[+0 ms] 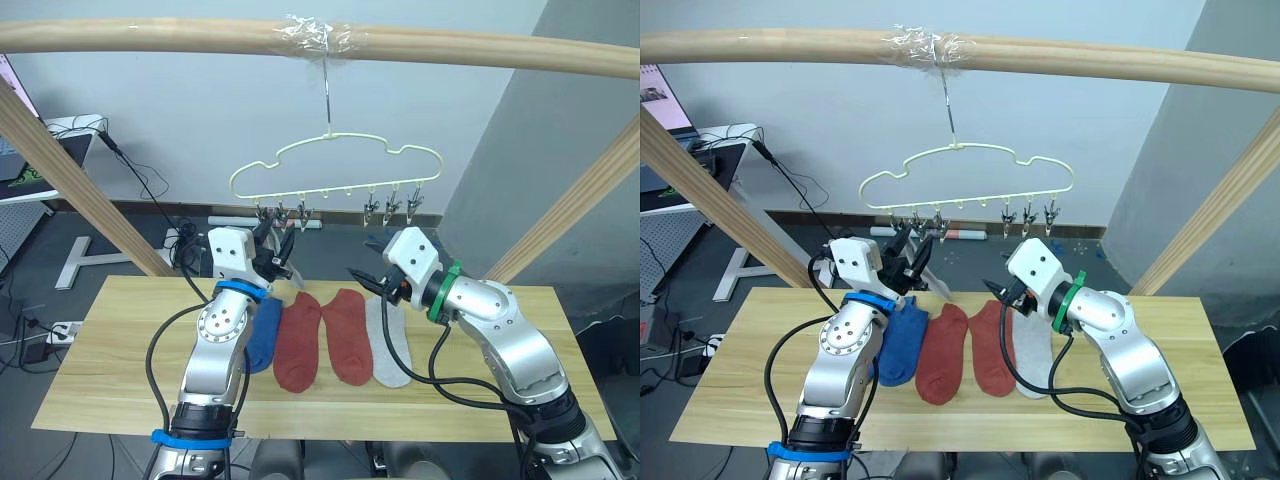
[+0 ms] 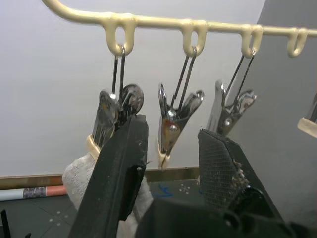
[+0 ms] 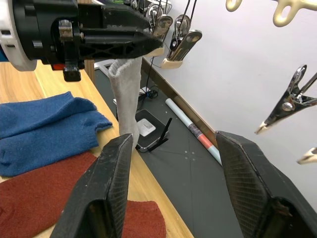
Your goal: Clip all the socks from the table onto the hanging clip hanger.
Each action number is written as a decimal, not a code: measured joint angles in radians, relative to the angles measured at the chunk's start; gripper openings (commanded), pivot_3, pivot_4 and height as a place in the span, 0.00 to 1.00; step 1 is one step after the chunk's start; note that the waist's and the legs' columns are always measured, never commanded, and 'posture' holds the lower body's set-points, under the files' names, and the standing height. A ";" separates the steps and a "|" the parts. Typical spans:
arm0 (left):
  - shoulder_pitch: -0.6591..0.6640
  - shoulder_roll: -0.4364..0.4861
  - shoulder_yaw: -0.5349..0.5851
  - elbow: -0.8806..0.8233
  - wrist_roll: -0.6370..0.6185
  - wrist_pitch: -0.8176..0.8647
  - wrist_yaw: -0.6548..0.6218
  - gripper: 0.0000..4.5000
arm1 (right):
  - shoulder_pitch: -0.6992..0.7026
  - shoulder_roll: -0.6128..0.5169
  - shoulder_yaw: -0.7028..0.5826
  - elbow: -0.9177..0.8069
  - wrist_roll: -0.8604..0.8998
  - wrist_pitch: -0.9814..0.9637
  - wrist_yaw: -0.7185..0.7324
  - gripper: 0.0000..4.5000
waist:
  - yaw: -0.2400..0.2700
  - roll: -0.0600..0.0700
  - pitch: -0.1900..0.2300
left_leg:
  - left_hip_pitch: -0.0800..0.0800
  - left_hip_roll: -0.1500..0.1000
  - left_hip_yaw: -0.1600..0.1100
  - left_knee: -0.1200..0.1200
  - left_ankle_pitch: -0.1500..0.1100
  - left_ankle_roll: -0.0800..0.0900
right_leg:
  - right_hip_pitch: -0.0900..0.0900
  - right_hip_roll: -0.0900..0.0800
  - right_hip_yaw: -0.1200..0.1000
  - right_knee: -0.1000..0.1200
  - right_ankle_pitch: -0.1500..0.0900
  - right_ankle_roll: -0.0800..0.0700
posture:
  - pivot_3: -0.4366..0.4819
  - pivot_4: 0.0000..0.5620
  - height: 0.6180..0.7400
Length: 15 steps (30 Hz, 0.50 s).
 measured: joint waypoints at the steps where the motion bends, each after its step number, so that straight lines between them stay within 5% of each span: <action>1: -0.001 0.000 0.000 0.008 0.000 -0.006 -0.001 0.43 | 0.000 0.000 0.000 0.000 0.000 0.000 0.000 0.61 | 0.000 0.000 0.000 | 0.000 0.000 0.000 0.000 0.000 0.000 | 0.000 0.000 0.000 0.000 0.000 0.000 | 0.38 0.31 0.71; 15: -0.063 -0.002 0.010 0.092 0.000 -0.092 0.003 0.43 | -0.006 -0.010 -0.004 0.000 0.028 -0.005 -0.001 0.61 | -0.001 0.000 0.000 | 0.000 0.000 0.000 0.000 0.000 0.000 | -0.001 0.000 0.000 0.001 0.000 0.000 | 0.38 0.30 0.71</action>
